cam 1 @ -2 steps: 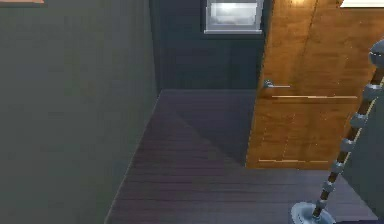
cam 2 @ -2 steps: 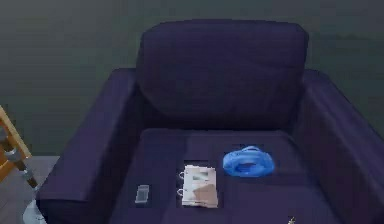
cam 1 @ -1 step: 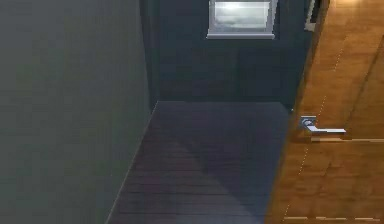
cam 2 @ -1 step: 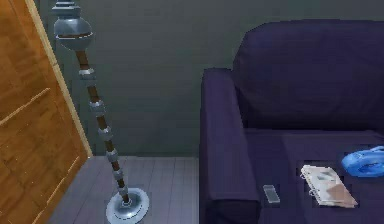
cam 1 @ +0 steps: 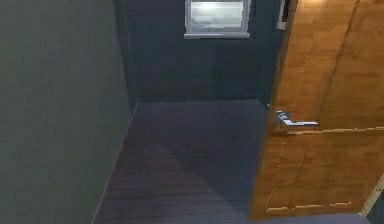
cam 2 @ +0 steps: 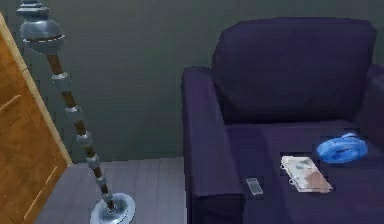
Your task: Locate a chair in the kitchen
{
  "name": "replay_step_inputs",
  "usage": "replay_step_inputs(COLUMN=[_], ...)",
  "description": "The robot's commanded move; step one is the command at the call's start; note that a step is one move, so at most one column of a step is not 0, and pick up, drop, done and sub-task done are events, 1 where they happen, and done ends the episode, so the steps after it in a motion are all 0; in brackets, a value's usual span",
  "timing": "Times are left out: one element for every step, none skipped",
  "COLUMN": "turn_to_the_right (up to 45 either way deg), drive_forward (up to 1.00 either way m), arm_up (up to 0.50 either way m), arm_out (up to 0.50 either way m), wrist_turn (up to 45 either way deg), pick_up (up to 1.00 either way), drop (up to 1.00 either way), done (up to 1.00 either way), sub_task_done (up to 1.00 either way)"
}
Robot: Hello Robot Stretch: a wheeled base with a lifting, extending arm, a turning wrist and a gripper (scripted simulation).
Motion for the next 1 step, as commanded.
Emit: replay_step_inputs(turn_to_the_right=[0.0], drive_forward=[1.0], arm_up=[0.0], arm_out=[0.0], wrist_turn=[0.0], pick_up=[0.0], drop=[0.0], done=[0.0], sub_task_done=[0.0])
